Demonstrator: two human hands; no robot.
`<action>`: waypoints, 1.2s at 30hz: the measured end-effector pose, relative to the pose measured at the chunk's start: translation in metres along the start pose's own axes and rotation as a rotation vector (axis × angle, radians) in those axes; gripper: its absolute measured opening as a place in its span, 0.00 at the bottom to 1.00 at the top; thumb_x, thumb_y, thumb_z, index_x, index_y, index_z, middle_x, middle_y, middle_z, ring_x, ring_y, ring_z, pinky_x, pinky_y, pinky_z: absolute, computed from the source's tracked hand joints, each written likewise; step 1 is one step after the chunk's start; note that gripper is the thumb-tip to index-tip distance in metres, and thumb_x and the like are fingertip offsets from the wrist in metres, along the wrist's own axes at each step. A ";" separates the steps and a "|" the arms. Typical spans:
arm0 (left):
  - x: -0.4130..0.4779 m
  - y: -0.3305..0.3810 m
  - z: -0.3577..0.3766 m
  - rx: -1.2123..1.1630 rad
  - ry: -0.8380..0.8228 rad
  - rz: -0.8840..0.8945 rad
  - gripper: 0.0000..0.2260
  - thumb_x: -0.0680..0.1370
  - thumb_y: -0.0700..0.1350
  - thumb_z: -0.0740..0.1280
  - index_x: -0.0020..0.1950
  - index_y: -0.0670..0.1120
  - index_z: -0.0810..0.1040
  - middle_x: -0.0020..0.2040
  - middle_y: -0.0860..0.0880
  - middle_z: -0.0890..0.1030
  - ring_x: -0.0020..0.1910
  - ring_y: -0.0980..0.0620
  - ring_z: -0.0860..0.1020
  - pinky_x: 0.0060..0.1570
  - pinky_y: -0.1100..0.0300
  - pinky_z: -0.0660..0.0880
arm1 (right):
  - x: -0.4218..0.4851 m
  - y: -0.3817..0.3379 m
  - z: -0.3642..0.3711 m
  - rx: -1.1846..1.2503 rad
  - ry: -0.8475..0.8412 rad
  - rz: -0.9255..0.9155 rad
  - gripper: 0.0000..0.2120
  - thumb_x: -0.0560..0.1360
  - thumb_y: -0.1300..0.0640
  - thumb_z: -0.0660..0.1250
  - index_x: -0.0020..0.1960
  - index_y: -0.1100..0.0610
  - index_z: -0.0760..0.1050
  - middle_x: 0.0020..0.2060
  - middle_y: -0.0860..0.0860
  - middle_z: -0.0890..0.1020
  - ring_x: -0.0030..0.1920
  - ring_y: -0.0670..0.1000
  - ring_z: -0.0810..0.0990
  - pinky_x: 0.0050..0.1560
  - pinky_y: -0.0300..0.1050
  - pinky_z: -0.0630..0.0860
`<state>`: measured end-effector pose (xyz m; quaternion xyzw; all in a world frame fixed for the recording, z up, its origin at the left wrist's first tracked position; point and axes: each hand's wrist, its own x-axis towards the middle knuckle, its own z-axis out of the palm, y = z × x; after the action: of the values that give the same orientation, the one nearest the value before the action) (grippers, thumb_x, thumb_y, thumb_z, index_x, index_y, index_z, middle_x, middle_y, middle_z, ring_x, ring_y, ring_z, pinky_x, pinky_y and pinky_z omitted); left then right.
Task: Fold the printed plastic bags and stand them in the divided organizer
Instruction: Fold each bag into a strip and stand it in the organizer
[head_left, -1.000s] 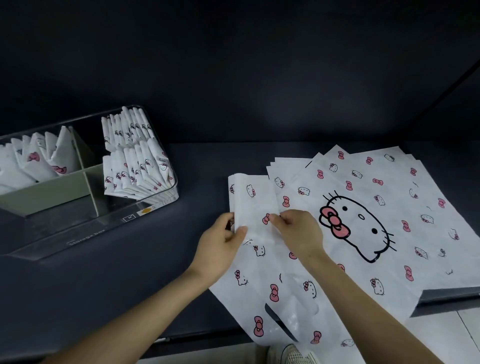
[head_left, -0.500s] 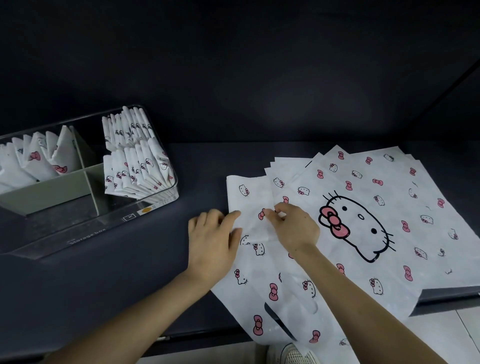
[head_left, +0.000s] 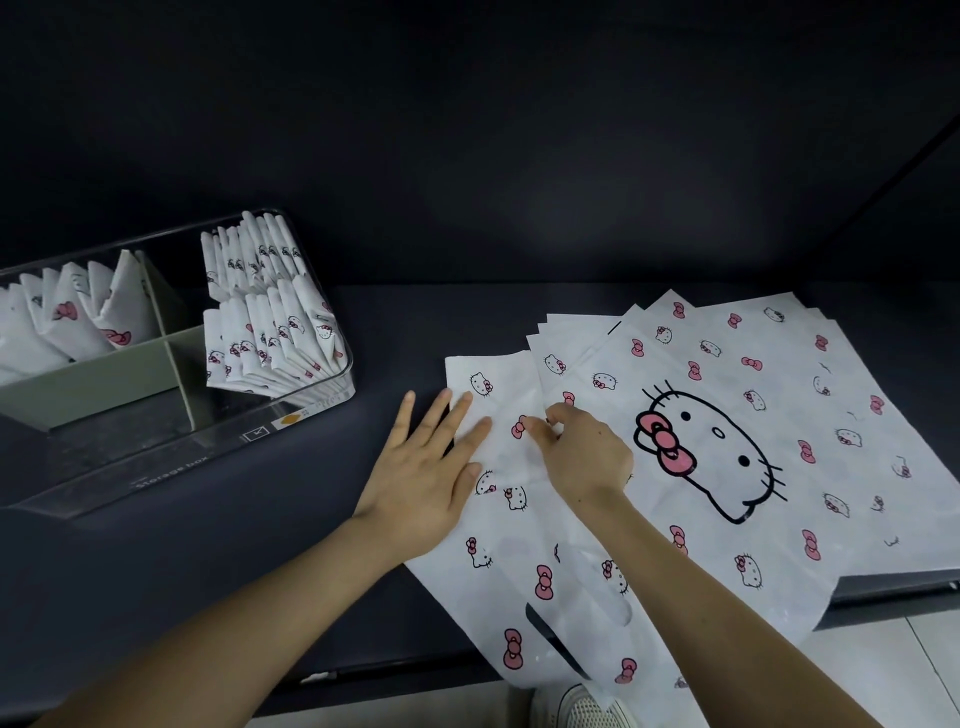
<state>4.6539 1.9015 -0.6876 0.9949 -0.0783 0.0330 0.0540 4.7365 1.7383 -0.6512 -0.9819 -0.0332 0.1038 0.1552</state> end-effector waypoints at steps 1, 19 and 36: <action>0.001 -0.001 -0.001 0.011 0.005 0.015 0.24 0.83 0.54 0.45 0.73 0.46 0.68 0.74 0.42 0.65 0.75 0.43 0.61 0.72 0.42 0.49 | -0.001 0.001 0.000 -0.006 -0.003 -0.010 0.16 0.80 0.41 0.55 0.44 0.53 0.68 0.34 0.46 0.76 0.39 0.55 0.75 0.30 0.40 0.60; 0.005 -0.010 0.001 -0.068 -0.061 0.031 0.31 0.81 0.62 0.38 0.73 0.50 0.67 0.76 0.44 0.62 0.76 0.49 0.56 0.71 0.37 0.46 | -0.031 0.069 0.019 -0.054 0.537 -0.638 0.17 0.75 0.41 0.62 0.56 0.50 0.78 0.47 0.52 0.79 0.45 0.54 0.77 0.48 0.49 0.66; 0.022 -0.029 -0.021 -0.439 -0.123 -0.066 0.38 0.69 0.73 0.43 0.70 0.57 0.70 0.74 0.62 0.61 0.71 0.69 0.53 0.72 0.56 0.35 | 0.005 0.021 -0.025 0.355 0.033 -0.617 0.07 0.79 0.60 0.56 0.43 0.55 0.69 0.28 0.39 0.73 0.32 0.45 0.75 0.35 0.38 0.68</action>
<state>4.6790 1.9289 -0.6682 0.9614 -0.0540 -0.0474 0.2655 4.7473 1.7118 -0.6357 -0.8848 -0.3073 0.0401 0.3479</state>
